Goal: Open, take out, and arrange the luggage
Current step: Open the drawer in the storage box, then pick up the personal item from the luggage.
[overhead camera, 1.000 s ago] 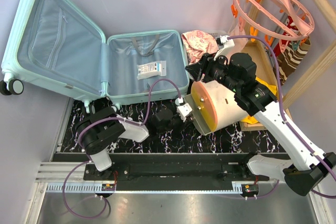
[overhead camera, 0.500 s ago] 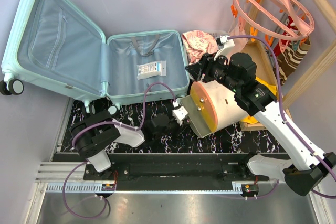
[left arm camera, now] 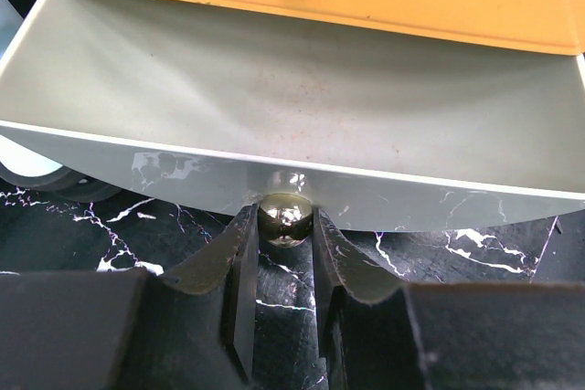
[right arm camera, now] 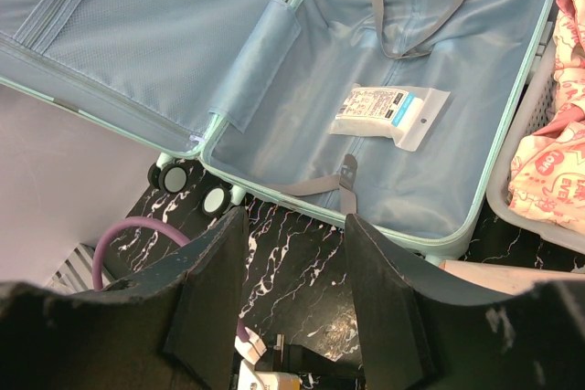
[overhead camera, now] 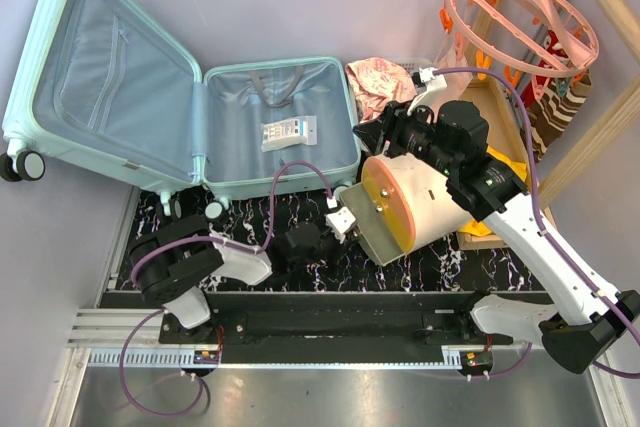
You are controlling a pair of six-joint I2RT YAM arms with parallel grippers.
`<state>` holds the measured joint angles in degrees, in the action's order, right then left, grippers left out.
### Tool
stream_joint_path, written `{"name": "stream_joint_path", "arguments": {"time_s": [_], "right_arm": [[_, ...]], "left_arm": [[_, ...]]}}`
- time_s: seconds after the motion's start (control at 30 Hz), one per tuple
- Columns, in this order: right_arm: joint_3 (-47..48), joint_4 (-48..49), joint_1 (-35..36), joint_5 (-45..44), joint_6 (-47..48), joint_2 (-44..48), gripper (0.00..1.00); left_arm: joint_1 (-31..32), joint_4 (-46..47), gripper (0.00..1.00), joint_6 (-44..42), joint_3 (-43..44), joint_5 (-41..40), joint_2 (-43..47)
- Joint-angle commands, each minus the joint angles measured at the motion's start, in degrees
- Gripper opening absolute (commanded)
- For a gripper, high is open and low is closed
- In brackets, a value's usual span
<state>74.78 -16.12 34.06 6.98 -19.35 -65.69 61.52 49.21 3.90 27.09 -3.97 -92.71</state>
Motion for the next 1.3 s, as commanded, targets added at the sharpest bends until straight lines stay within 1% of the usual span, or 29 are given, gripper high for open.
{"name": "stream_joint_path", "arguments": {"time_s": [0.0, 0.03, 0.07, 0.17, 0.2, 0.23, 0.37, 0.47, 0.5, 0.53, 0.57, 0.6, 0.63, 0.7, 0.73, 0.77, 0.8, 0.83, 0.87, 0.9, 0.93, 0.97, 1.03, 1.07, 1.1, 1.13, 1.17, 1.2, 1.27], "right_arm": [[0.8, 1.9, 0.0, -0.4, -0.1, 0.5, 0.56], [0.7, 1.8, 0.0, -0.4, -0.2, 0.6, 0.56], [0.7, 1.8, 0.0, -0.5, -0.1, 0.7, 0.56], [0.5, 1.8, 0.0, -0.7, -0.1, 1.2, 0.56], [0.5, 1.8, 0.0, -0.9, 0.0, 1.4, 0.56], [0.4, 1.9, 0.0, -1.0, -0.1, 1.5, 0.57], [0.4, 1.6, 0.0, -1.4, 0.2, 1.7, 0.57], [0.5, 1.7, 0.0, -1.4, 0.4, 1.7, 0.57], [0.5, 1.5, 0.0, -1.6, 0.5, 1.7, 0.57], [0.5, 1.4, 0.0, -1.8, 0.6, 1.8, 0.57], [0.6, 1.4, 0.0, -2.2, 0.7, 2.0, 0.57], [0.9, 1.1, 0.0, -2.4, 1.2, 2.2, 0.57], [1.1, 1.0, 0.0, -2.8, 1.4, 2.3, 0.58], [1.9, 0.9, 0.1, -2.9, 1.9, 2.2, 0.58], [2.1, 0.9, 0.0, -2.9, 2.1, 2.1, 0.58], [2.4, 1.0, 0.0, -2.9, 2.1, 1.7, 0.58], [2.8, 0.9, 0.0, -2.8, 2.4, 0.7, 0.58], [3.1, 0.9, 0.0, -2.6, 2.4, 0.1, 0.58], [3.2, 0.9, 0.0, -2.2, 2.4, -0.3, 0.58], [3.3, 1.0, 0.1, -1.9, 2.4, -1.3, 0.58], [3.4, 0.9, 0.0, -1.4, 2.3, -1.6, 0.58], [3.3, 0.9, 0.0, -1.0, 2.2, -1.8, 0.58], [3.0, 1.0, 0.0, -0.8, 2.3, -1.6, 0.58], [2.8, 0.8, 0.0, -0.7, 2.4, -1.2, 0.59], [2.8, 0.8, 0.0, -0.8, 2.5, -1.0, 0.59], [2.7, 0.9, 0.0, -1.2, 2.4, -0.7, 0.59], [2.7, 0.8, 0.0, -1.4, 2.8, -0.1, 0.59], [2.8, 0.6, 0.0, -1.4, 2.9, 0.0, 0.59], [3.1, 0.4, 0.1, -2.1, 3.7, 0.3, 0.60]], "left_arm": [[1.0, 2.6, 0.18, 0.4, -0.3, -0.8, 2.0], [1.1, 2.6, 0.23, 0.4, -0.5, -0.9, 2.2], [1.1, 2.4, 0.34, 0.4, -0.6, -1.0, 2.7], [1.1, 1.3, 0.56, 0.4, -1.7, -2.6, 5.2], [1.1, 0.7, 0.66, 0.4, -2.2, -3.2, 6.1], [1.1, 0.4, 0.72, 0.6, -2.7, -3.4, 7.4], [1.1, -3.2, 0.80, 0.7, -5.3, -4.5, 14.6], [1.2, -12.3, 0.82, 0.6, -6.9, -6.6, 22.6], [1.2, -15.2, 0.82, 0.8, -7.2, -10.1, 25.7], [1.2, -17.8, 0.84, 1.9, -8.1, -12.4, 31.8], [1.2, -23.6, 0.88, 2.5, -8.3, -14.6, 35.9], [1.1, -26.3, 0.91, 2.9, -8.3, -18.3, 39.8], [0.9, -29.2, 0.99, 3.0, -7.1, -19.8, 47.3], [-2.2, -38.5, 0.99, 3.5, -3.6, -21.8, 52.2], [-4.5, -41.4, 0.99, 3.8, 1.2, -21.3, 53.5], [-10.4, -46.8, 0.99, 4.3, 3.7, -20.5, 53.2], [-14.0, -49.0, 0.99, 4.9, 6.5, -17.4, 51.7], [-17.8, -51.7, 0.99, 6.1, 12.1, -14.7, 49.7], [-25.0, -55.1, 0.99, 6.6, 14.5, -12.1, 43.9], [-27.7, -56.3, 0.99, 7.2, 16.9, -9.5, 40.7], [-29.9, -57.0, 0.99, 7.1, 21.0, -9.0, 37.7], [-32.5, -56.4, 0.99, 6.3, 22.8, -8.6, 31.3], [-35.0, -56.2, 0.99, 4.5, 28.9, -9.0, 24.9], [-36.1, -57.3, 0.99, 4.3, 31.6, -9.0, 18.6], [-37.3, -58.2, 0.99, 4.6, 37.1, -7.1, 15.0], [-39.5, -59.0, 0.98, 4.5, 39.7, -5.5, 12.1], [-40.4, -59.5, 0.97, 4.4, 42.1, -4.5, 9.4], [-41.2, -60.0, 0.95, 4.5, 47.0, -2.8, 3.9], [-43.1, -63.2, 0.93, 4.0, 52.2, -1.2, -1.3]]}}
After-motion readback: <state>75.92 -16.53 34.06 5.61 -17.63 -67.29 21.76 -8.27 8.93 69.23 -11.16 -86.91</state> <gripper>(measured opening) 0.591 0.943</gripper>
